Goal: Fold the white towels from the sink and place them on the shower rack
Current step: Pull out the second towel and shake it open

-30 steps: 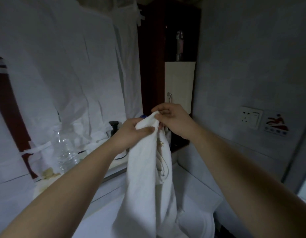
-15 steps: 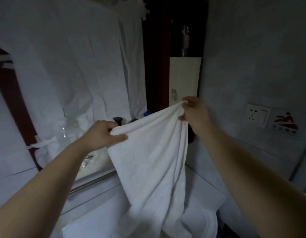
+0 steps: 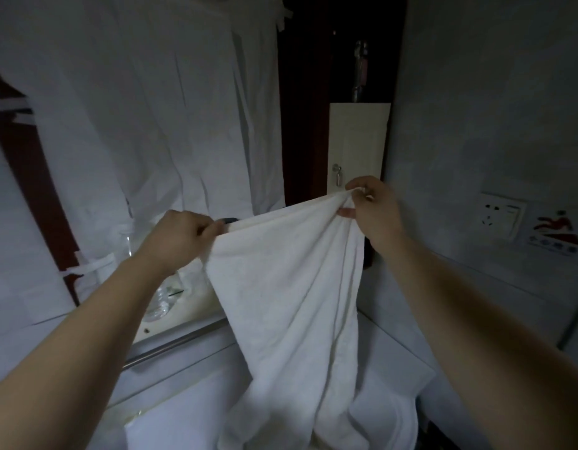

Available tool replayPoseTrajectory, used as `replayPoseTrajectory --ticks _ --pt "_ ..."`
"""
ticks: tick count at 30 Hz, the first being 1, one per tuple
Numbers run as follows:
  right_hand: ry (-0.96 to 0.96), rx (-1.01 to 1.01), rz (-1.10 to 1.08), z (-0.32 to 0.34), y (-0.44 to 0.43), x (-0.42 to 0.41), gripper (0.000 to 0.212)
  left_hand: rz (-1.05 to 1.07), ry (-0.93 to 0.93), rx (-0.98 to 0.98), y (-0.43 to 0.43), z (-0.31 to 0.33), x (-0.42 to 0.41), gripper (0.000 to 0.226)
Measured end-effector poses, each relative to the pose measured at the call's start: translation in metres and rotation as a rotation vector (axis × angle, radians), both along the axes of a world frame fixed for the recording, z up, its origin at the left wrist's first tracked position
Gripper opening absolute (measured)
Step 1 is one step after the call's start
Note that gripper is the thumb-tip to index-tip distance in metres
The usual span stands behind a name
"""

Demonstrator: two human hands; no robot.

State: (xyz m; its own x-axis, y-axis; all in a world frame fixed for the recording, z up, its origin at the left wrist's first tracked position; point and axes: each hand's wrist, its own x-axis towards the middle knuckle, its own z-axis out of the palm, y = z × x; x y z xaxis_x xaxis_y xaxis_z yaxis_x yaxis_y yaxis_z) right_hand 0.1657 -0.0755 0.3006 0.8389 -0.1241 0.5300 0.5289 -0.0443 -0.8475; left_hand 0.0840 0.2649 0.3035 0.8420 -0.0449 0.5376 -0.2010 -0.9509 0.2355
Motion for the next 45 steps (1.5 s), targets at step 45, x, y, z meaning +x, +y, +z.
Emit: replayPoseTrajectory --ticks 45 --pt "0.004 0.056 -0.227 0.033 -0.013 0.001 0.026 0.055 -0.296 -0.255 -0.020 0.016 -0.003 0.023"
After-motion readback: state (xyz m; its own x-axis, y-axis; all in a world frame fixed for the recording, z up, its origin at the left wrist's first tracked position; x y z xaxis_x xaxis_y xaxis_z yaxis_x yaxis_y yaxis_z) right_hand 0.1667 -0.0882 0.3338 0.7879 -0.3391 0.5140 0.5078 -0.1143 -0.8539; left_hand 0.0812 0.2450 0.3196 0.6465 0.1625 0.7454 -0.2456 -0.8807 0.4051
